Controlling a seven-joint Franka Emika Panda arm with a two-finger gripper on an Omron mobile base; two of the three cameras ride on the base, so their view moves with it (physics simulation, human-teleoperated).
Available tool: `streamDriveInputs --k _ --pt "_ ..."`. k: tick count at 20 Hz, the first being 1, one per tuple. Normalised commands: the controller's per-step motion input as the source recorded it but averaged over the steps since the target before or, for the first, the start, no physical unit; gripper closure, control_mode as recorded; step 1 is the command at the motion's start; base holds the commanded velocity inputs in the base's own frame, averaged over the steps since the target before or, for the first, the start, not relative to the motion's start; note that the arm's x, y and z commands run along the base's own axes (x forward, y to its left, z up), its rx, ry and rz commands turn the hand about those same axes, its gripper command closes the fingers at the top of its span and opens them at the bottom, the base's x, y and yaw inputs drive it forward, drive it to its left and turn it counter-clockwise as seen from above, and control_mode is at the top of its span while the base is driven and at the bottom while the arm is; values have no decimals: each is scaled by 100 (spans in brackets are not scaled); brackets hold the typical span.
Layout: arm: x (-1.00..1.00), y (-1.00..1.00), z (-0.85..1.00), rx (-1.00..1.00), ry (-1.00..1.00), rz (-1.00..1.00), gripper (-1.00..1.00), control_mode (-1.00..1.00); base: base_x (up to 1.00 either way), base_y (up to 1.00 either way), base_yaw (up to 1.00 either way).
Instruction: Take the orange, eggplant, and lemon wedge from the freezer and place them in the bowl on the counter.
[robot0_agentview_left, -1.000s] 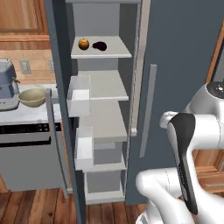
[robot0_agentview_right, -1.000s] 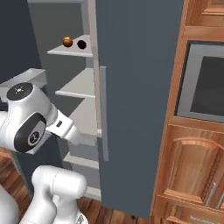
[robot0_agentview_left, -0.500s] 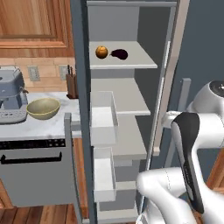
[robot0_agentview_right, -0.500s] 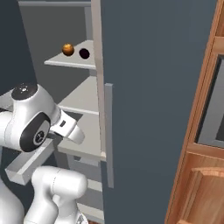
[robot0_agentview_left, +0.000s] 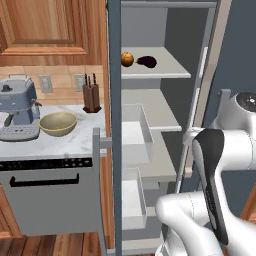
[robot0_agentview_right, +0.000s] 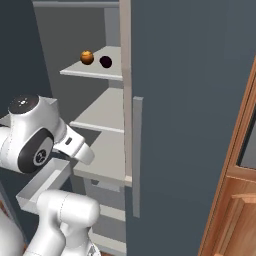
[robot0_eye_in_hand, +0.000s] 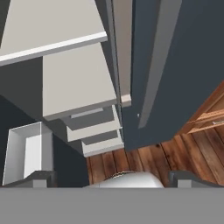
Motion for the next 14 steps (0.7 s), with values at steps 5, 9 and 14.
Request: streamDriveInputs --k 5,9,14 --pt "0 3 20 -1 -7 4 -100 -100 0 12 6" --pt "-2 13 100 -7 -48 30 -100 -100 0 0 0" --pt "0 12 100 -10 -51 31 -100 -100 0 0 0"
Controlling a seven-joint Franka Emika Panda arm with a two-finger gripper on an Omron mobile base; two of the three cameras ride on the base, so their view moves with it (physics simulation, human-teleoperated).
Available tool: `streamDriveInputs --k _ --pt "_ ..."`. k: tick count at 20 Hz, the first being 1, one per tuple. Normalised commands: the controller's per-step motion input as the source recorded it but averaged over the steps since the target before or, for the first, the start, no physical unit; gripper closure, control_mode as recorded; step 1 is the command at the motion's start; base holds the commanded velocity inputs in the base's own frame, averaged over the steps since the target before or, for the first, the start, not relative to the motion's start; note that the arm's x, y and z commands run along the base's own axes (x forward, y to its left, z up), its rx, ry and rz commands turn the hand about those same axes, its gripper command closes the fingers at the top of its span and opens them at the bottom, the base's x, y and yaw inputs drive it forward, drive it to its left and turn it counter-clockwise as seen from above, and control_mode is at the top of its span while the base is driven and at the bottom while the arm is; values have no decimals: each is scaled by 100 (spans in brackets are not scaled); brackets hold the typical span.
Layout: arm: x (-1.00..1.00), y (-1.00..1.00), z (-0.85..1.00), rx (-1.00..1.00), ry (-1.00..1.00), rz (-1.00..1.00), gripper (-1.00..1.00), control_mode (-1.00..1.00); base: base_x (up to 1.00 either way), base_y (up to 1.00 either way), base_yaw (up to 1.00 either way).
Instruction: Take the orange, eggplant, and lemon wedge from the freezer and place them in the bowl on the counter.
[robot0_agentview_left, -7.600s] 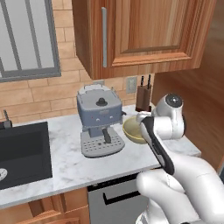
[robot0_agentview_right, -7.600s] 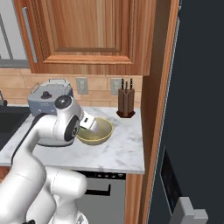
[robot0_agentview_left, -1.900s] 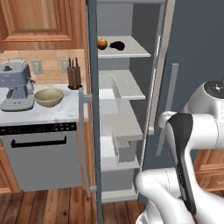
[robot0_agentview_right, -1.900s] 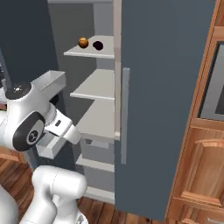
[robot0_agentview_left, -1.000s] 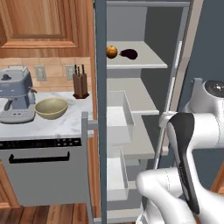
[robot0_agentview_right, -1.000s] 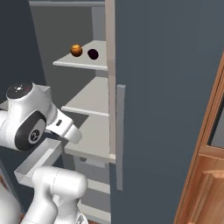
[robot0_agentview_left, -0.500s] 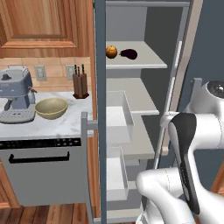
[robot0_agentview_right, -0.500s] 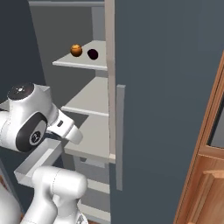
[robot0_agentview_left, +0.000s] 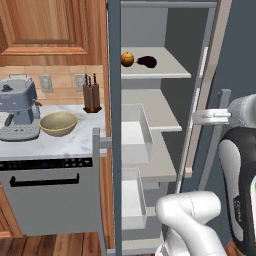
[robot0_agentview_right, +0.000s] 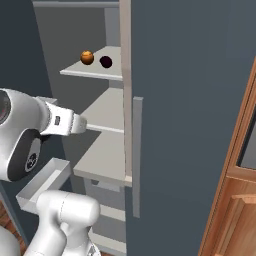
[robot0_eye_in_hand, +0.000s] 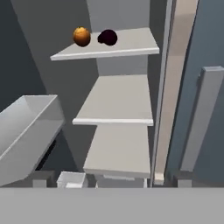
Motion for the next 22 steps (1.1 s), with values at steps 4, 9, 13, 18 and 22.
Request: streamDriveInputs --k 4,9,13,18,22 --pt "0 19 100 -27 -49 23 -100 -100 0 0 0" --pt "24 26 95 -29 -16 7 -100 -100 0 0 0" --pt "58 25 38 -29 7 5 -100 -100 0 0 0" --pt "26 3 -1 -17 16 2 -100 -100 0 0 0" --pt "26 0 -17 -7 -2 0 -100 -100 0 0 0"
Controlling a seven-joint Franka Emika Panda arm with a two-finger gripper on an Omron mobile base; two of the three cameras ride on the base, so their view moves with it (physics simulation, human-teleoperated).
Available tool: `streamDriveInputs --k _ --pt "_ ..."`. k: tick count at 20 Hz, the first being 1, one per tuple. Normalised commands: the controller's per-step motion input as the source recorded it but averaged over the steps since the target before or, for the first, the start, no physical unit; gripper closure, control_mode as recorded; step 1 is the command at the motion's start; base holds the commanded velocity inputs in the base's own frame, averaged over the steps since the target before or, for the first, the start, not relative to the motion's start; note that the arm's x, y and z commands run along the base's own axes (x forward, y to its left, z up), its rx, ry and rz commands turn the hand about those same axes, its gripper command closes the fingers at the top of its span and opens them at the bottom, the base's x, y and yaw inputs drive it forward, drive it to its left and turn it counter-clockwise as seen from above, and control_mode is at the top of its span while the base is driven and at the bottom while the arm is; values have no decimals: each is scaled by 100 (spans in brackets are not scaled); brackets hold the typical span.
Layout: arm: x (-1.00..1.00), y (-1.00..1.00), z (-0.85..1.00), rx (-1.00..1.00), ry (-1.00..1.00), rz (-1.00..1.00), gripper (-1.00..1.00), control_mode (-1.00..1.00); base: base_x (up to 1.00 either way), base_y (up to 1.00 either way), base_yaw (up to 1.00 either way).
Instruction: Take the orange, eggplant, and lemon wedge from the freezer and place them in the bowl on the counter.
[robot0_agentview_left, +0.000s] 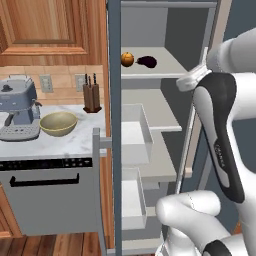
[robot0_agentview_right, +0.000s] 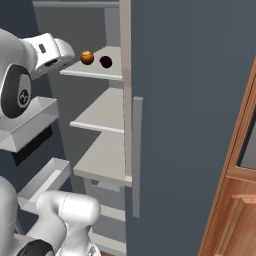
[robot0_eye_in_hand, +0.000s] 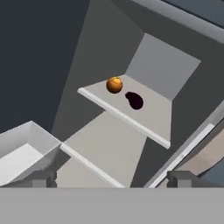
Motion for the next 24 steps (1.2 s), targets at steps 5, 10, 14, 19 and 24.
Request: streamDriveInputs --k 5,10,14,19,24 --pt "52 0 -21 -1 -2 -1 -100 -100 0 0 0" --pt "78 0 -2 7 0 -10 -100 -100 0 0 0" --pt "70 0 0 18 0 -9 -100 -100 0 0 0" --pt "51 0 -9 17 2 -4 -100 -100 0 0 0" --pt "33 0 -32 1 0 0 -100 -100 0 0 0"
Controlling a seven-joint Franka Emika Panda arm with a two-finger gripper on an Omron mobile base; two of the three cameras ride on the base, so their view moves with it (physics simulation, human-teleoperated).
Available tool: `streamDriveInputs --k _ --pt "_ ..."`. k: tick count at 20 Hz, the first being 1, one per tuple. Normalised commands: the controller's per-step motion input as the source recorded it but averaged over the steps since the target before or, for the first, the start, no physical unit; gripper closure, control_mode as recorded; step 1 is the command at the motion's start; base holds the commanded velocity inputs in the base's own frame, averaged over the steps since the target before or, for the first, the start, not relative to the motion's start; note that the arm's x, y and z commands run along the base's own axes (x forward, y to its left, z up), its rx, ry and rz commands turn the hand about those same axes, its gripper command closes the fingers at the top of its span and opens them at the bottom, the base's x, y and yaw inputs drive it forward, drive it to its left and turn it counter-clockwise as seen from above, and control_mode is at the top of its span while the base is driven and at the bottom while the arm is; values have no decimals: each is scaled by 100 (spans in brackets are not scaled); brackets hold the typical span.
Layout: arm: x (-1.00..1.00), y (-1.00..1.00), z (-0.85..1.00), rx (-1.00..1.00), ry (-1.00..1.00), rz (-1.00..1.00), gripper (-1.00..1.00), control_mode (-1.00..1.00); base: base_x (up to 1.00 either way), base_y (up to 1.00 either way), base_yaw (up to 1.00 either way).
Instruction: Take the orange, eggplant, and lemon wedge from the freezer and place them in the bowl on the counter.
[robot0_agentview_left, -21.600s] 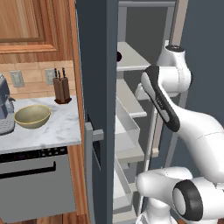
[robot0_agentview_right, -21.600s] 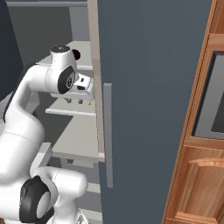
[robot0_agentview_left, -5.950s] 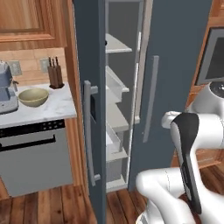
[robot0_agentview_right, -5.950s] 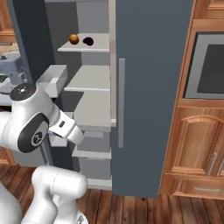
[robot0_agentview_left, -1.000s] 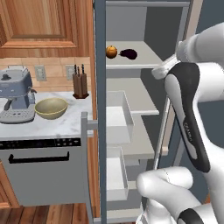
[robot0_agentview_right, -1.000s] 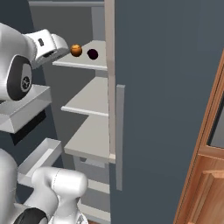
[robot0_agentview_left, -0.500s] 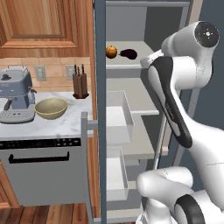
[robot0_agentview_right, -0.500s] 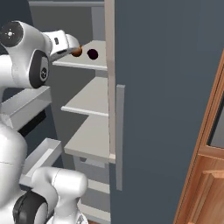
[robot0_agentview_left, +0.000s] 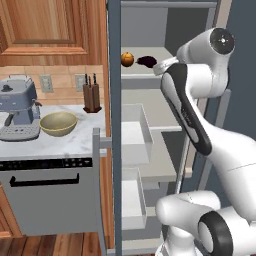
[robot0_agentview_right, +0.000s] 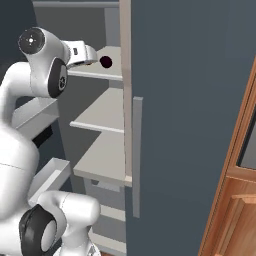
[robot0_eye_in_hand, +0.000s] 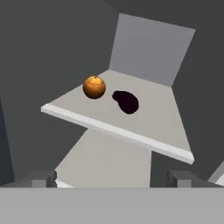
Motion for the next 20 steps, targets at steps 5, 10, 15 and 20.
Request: streamDriveInputs --k 5,10,15,20 --pt "50 0 -8 -5 0 0 -100 -100 0 0 0" --pt "53 0 0 -1 4 0 -100 -100 0 0 0" --pt "47 0 0 0 15 0 -100 -100 0 0 0" --pt "51 0 0 0 17 0 -100 -100 0 0 0"
